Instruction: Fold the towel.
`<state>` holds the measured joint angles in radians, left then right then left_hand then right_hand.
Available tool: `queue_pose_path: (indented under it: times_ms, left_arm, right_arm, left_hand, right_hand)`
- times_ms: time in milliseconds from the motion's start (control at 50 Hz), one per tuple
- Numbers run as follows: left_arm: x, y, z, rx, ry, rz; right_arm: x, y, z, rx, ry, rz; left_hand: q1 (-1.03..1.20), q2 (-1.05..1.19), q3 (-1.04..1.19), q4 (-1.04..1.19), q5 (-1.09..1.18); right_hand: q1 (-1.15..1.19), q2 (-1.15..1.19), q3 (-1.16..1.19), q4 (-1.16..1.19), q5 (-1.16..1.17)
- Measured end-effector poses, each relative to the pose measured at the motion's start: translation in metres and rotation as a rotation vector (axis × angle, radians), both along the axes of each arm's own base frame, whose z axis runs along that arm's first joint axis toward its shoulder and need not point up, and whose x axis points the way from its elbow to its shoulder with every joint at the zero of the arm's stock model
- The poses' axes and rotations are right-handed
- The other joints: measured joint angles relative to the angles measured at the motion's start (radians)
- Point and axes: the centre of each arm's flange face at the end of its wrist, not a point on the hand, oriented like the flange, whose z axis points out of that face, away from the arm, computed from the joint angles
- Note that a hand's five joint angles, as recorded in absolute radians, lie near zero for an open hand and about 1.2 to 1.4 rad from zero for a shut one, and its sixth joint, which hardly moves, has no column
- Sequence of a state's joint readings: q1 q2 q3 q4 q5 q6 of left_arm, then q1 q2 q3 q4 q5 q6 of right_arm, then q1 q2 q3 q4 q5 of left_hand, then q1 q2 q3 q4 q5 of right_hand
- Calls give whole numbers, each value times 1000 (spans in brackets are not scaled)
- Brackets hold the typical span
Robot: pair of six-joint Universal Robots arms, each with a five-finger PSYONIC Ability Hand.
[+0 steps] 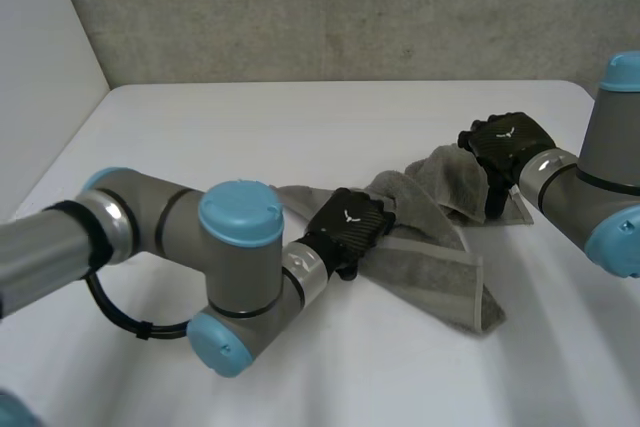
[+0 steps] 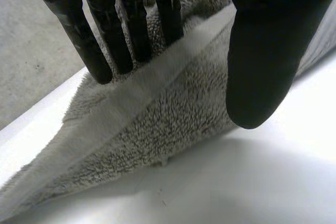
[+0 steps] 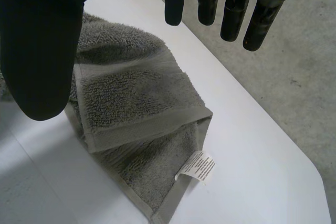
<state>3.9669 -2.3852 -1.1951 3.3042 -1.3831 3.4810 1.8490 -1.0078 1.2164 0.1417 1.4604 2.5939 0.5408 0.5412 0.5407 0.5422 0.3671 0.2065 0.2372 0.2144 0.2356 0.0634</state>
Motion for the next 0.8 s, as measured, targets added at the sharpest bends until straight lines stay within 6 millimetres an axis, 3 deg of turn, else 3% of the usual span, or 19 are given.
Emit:
queue_pose_path:
  times_ms: [120, 160, 200, 260, 280, 360, 400, 480, 540, 560, 580, 660, 800]
  left_arm:
    - [-7, -9, -15, -13, -7, 0]
    - [-8, -11, -17, -16, -4, 2]
    - [-8, -11, -18, -17, -3, 3]
    - [-9, -15, -13, -44, 20, 17]
    - [-9, -15, -13, -44, 20, 17]
    - [-6, -20, 18, -124, 81, 61]
    - [-6, -20, 24, -138, 91, 69]
    - [5, -18, 76, -231, 175, 123]
    - [14, -13, 106, -274, 221, 141]
    - [14, -13, 106, -274, 221, 141]
    - [19, -9, 122, -295, 243, 147]
    - [33, 2, 153, -332, 289, 154]
    - [57, 23, 192, -358, 364, 162]
  right_arm:
    - [0, 1, -2, 7, 2, 0]
    - [0, 1, -4, 12, 3, 0]
    - [0, 1, -5, 14, 4, 1]
    - [0, 0, -10, 27, 7, 1]
    - [0, 0, -10, 27, 7, 1]
    - [1, -1, -17, 43, 9, 2]
    - [1, -2, -18, 46, 10, 2]
    - [2, -3, -26, 65, 8, 5]
    - [3, -4, -31, 73, -1, 10]
    - [3, -4, -31, 73, -1, 10]
    - [4, -4, -31, 73, -4, 11]
    - [9, -10, -36, 54, -65, 15]
    - [23, -21, -52, 25, -193, 10]
  left_hand:
    - [70, 66, 66, 65, 61]
    - [249, 241, 240, 225, 225]
    - [249, 241, 240, 225, 225]
    - [557, 572, 568, 571, 564]
    - [557, 572, 568, 571, 564]
    - [601, 653, 651, 653, 634]
    - [602, 655, 653, 654, 636]
    - [612, 668, 668, 670, 650]
    - [614, 670, 670, 672, 653]
    - [614, 670, 670, 672, 653]
    - [615, 670, 672, 672, 654]
    - [615, 670, 674, 673, 654]
    - [615, 671, 674, 675, 655]
  right_hand:
    - [0, 0, 0, 0, 0]
    - [0, 0, 0, 0, 0]
    - [0, 0, 0, 0, 0]
    - [0, 0, 0, 0, 0]
    - [0, 0, 0, 0, 0]
    - [0, 0, 0, 0, 0]
    - [0, 0, 0, 0, 0]
    - [0, 0, 0, 0, 0]
    - [0, 0, 0, 0, 0]
    - [0, 0, 0, 0, 0]
    - [0, 0, 0, 0, 0]
    - [0, 0, 0, 0, 0]
    - [6, 5, 7, 5, 5]
